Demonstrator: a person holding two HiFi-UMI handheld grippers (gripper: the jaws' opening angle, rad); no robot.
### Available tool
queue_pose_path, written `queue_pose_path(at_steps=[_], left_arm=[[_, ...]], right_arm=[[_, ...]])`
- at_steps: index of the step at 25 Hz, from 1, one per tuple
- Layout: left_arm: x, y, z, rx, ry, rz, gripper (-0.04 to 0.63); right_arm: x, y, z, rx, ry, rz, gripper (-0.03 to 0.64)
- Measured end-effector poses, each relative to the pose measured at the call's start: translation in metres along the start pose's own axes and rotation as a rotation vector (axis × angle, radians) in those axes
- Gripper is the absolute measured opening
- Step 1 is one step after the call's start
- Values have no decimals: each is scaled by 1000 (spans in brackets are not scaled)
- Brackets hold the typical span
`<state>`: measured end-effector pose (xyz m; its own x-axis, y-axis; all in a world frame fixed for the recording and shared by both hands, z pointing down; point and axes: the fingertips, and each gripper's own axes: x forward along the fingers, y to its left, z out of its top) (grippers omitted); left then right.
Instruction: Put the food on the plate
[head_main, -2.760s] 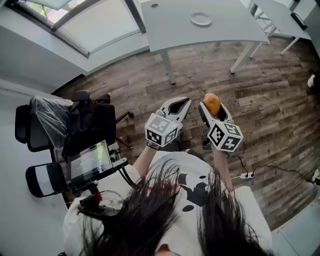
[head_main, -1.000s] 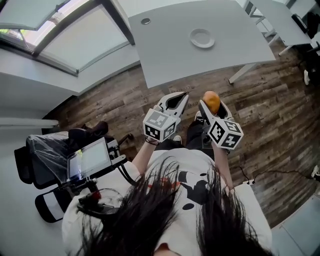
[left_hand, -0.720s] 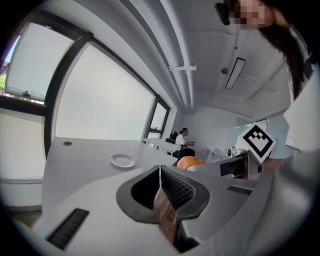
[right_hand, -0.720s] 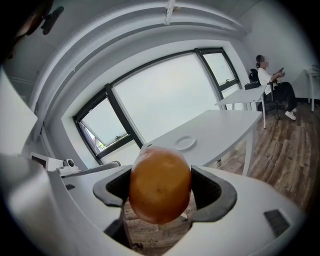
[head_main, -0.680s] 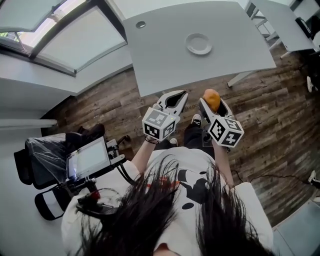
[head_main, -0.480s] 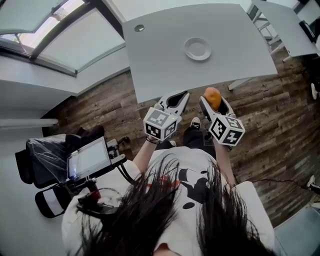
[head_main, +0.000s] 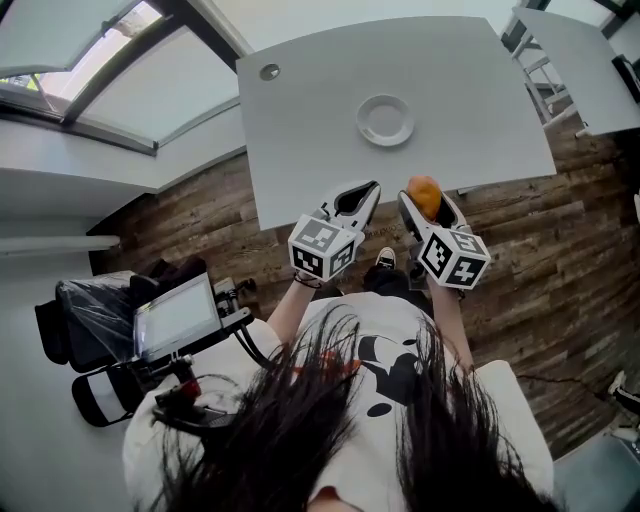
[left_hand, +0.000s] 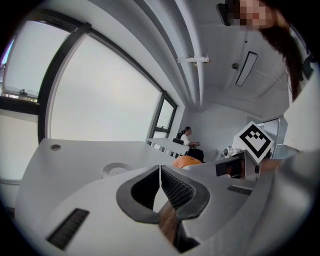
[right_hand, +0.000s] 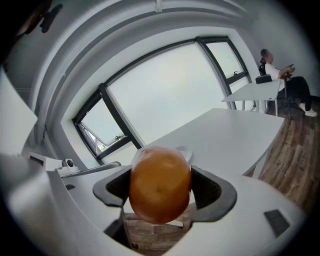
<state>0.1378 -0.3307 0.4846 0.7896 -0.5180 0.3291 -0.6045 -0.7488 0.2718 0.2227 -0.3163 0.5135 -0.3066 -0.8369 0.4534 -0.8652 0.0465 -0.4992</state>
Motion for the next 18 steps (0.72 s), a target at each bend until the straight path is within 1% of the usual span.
queue_pose_path(at_steps=[3,8,18], left_arm=[[-4,1,-1,5,-2,-1,11],[4,3,3,14,-3,8,11],[-2,20,8,1,-13,61,11]], right_arm=[[2,4,-2,-3,0,4,365],[12,-5,4,-2,3,15,365],[23,-3,5,3,25,41,365]])
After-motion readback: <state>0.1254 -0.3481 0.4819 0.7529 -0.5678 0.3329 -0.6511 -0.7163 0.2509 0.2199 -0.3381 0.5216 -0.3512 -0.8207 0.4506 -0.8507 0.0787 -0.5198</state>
